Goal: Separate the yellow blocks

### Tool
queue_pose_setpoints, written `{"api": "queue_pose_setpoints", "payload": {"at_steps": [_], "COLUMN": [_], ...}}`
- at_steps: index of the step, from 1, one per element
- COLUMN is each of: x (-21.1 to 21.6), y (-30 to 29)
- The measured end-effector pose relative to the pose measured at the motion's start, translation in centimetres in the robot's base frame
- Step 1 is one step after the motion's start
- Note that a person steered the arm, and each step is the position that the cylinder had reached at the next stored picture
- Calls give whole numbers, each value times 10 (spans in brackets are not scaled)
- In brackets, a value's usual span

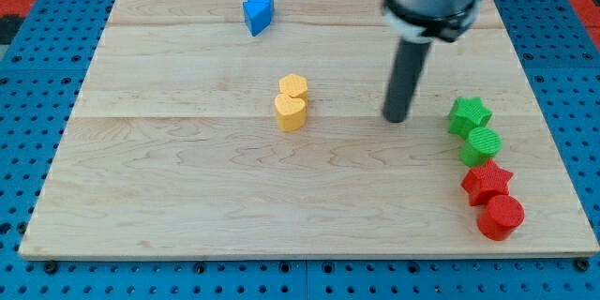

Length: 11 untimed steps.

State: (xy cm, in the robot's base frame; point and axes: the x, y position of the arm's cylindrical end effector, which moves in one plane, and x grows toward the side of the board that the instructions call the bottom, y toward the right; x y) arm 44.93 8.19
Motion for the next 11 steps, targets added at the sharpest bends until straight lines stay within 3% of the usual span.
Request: {"api": "queue_pose_setpoints", "payload": {"at_steps": [1, 2, 3, 4, 5, 6, 7, 8, 10, 11], "x": [-4, 2, 29, -15, -14, -8, -73, -95, -74, -118], "y": [-88, -138, -147, -164, -162, -206, -211, -179, -175, -166]}}
